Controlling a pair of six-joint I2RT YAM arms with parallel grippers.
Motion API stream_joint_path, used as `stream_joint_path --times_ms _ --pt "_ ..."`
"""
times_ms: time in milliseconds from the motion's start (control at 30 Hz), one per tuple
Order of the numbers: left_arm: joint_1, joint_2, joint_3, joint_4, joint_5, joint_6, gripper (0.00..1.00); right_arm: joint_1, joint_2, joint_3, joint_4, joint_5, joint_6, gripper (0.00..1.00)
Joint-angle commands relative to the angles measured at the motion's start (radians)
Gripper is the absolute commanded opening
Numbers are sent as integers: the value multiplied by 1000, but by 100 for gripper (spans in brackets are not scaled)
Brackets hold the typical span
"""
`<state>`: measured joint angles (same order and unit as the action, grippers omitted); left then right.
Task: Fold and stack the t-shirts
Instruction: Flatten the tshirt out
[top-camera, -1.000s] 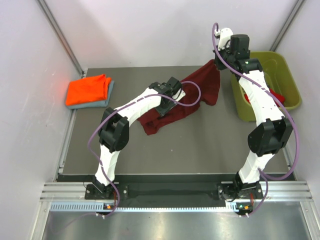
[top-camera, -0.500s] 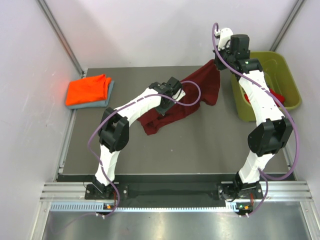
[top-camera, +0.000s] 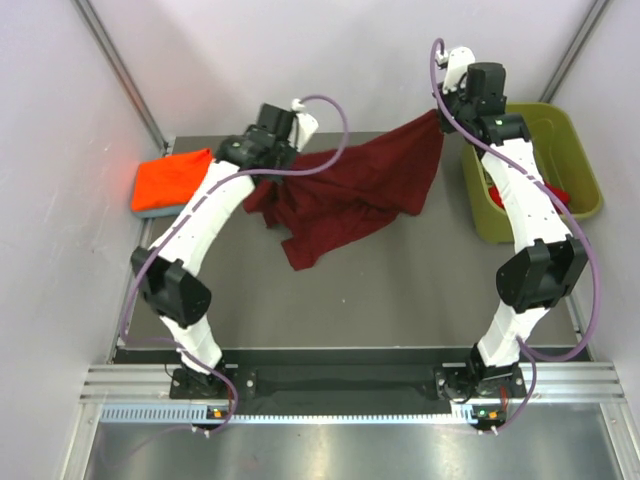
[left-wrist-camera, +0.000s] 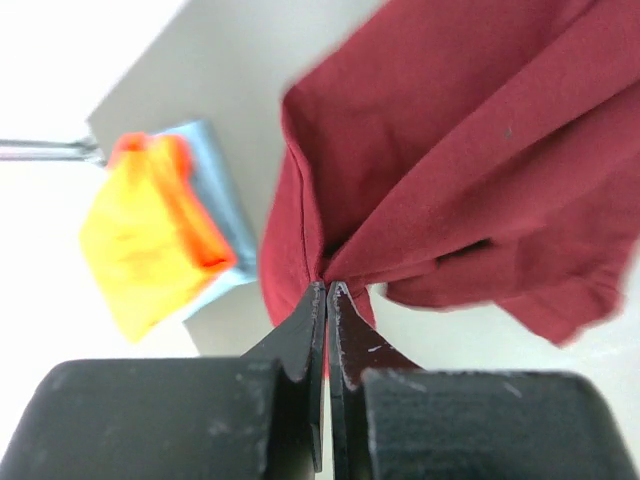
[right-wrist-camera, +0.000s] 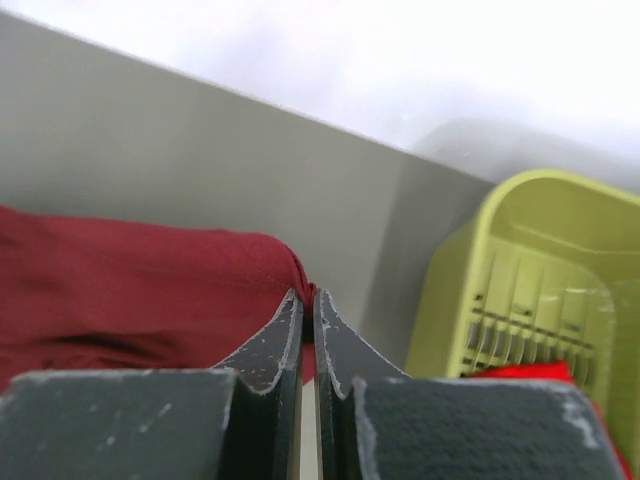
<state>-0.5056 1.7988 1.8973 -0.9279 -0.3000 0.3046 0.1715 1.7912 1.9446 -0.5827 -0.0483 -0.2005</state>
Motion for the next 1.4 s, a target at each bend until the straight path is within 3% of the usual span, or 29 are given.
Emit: stream_joint_path --times_ms 0,133,300,567,667,767,900,1000,1167,1367 --pt "27 -97 10 84 -8 80 0 -17 -29 74 63 71 -11 0" --pt "36 -113 -30 -20 132 108 0 -17 -33 82 64 84 -17 0" --pt "53 -115 -181 -65 173 61 0 -17 -39 63 58 62 -2 0" --pt "169 -75 -400 43 66 136 0 -18 -49 33 47 19 12 0" --pt "288 -12 -309 11 111 111 0 -15 -46 36 49 18 13 0" --pt "308 40 -201 -41 72 116 0 -17 -46 37 49 27 12 0" --pt "312 24 -222 17 24 180 0 -18 -47 39 55 44 -2 0" --pt "314 10 -218 21 76 148 0 -18 -55 40 53 41 -2 0" --pt "314 -10 -12 14 205 74 0 -18 -94 60 53 31 -2 0" --pt "314 -146 103 179 344 71 0 -17 -165 97 58 18 1 0"
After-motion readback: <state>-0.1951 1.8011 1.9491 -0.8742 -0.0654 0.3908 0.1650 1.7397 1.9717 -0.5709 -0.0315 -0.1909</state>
